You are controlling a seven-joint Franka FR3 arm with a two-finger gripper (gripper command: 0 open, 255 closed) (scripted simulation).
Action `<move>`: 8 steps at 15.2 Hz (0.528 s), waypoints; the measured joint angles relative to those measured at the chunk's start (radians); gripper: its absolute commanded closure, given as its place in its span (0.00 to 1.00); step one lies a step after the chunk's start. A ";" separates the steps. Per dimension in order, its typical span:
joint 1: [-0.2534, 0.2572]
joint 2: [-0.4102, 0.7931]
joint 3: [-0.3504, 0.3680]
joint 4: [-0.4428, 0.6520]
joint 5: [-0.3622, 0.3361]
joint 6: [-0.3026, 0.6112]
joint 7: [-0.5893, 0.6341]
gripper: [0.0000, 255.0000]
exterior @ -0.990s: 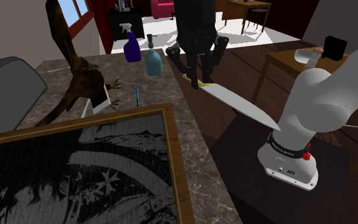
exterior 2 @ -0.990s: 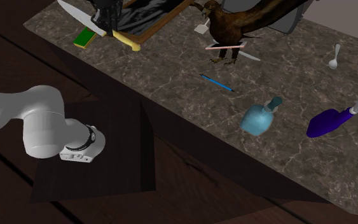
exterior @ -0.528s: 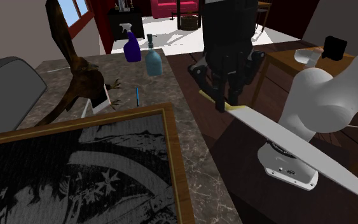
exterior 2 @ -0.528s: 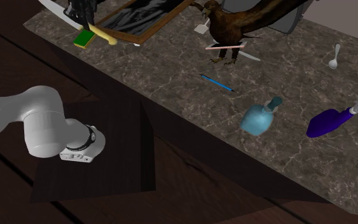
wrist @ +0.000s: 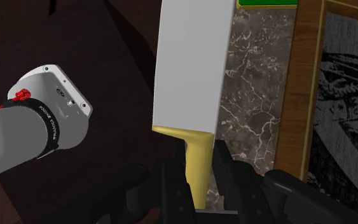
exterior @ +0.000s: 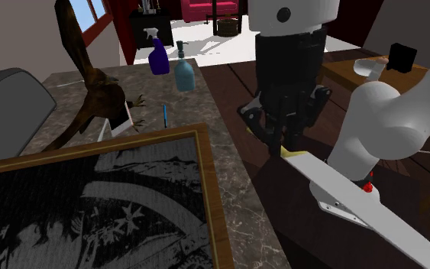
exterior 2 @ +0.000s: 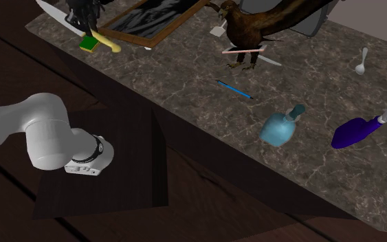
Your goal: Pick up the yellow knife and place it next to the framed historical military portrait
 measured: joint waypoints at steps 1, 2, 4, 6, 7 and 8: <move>0.002 -0.004 0.003 -0.015 0.003 0.011 -0.003 1.00; 0.002 -0.005 0.007 -0.030 0.006 0.024 -0.007 1.00; 0.004 -0.009 0.014 -0.056 0.013 0.047 -0.012 1.00; 0.004 -0.006 0.023 -0.077 0.017 0.071 -0.017 1.00; 0.005 -0.005 0.031 -0.091 0.023 0.087 -0.018 1.00; 0.007 -0.009 0.033 -0.105 0.026 0.095 -0.021 1.00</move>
